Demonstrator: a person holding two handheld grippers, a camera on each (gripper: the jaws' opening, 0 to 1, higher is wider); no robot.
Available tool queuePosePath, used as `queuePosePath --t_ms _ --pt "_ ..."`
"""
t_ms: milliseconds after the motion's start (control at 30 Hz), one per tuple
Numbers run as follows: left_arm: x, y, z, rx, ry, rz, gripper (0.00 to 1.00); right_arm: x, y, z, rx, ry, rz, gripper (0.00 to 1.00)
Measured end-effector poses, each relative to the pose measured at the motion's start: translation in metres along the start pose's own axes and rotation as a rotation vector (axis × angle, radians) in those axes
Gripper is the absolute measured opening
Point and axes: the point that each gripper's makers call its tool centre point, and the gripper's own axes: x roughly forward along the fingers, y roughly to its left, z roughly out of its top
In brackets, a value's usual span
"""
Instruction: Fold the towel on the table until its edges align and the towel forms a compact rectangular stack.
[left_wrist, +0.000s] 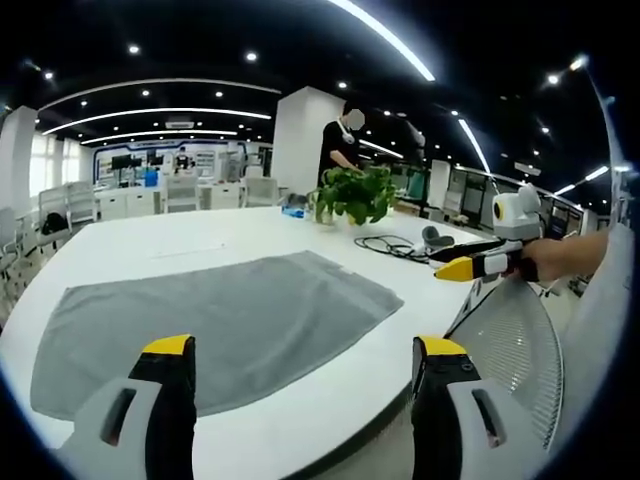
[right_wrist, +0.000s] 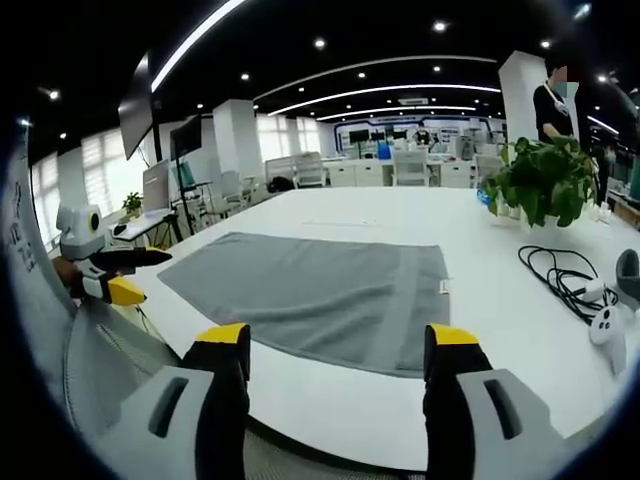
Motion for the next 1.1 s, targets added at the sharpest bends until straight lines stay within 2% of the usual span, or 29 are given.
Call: queuePosePath --t_ms 1100 --pt "0.0008 0.0011 -0.0041 0.018 0.013 0.004 0.87 0.0004 0.0017 -0.0029 0.007 0.015 0.013 0.64"
